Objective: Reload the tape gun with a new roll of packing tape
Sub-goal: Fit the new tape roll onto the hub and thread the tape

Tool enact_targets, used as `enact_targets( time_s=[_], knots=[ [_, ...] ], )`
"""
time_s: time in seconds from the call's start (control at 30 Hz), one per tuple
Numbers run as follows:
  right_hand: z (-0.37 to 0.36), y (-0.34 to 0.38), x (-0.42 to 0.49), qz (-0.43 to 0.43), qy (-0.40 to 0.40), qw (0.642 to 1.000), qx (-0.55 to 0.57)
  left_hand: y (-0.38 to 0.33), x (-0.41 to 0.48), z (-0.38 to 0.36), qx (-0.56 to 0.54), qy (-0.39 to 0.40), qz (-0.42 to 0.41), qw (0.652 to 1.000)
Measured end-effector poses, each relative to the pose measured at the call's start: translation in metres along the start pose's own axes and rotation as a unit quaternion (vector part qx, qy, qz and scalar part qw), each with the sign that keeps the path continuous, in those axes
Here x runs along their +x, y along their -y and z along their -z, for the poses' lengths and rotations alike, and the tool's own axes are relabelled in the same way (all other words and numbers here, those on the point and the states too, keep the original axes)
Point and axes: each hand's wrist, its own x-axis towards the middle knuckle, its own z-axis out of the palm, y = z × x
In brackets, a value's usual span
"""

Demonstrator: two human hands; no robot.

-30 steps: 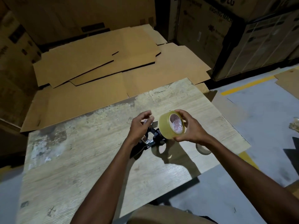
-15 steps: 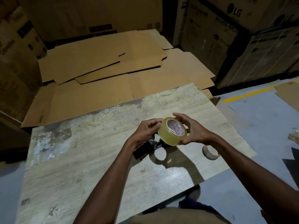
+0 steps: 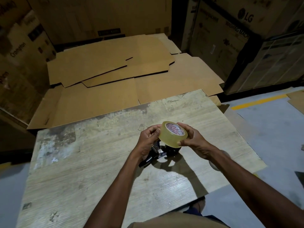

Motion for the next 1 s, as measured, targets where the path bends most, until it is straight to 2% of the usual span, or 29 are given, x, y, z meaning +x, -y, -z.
enact_targets(
  time_s=[0.33, 0.57, 1.0],
  knots=[
    [0.012, 0.009, 0.001, -0.003, 0.012, 1.000, -0.019, -0.003, 0.003, -0.012, 0.089, -0.023, -0.051, 0.994],
    [0.022, 0.015, -0.002, 0.009, 0.024, 0.999, -0.019, -0.011, 0.012, -0.017, 0.148, 0.007, -0.077, 0.986],
    [0.020, 0.004, 0.000, -0.005, -0.029, 0.999, 0.019, -0.005, 0.021, -0.038, 0.253, -0.075, -0.129, 0.956]
  ],
)
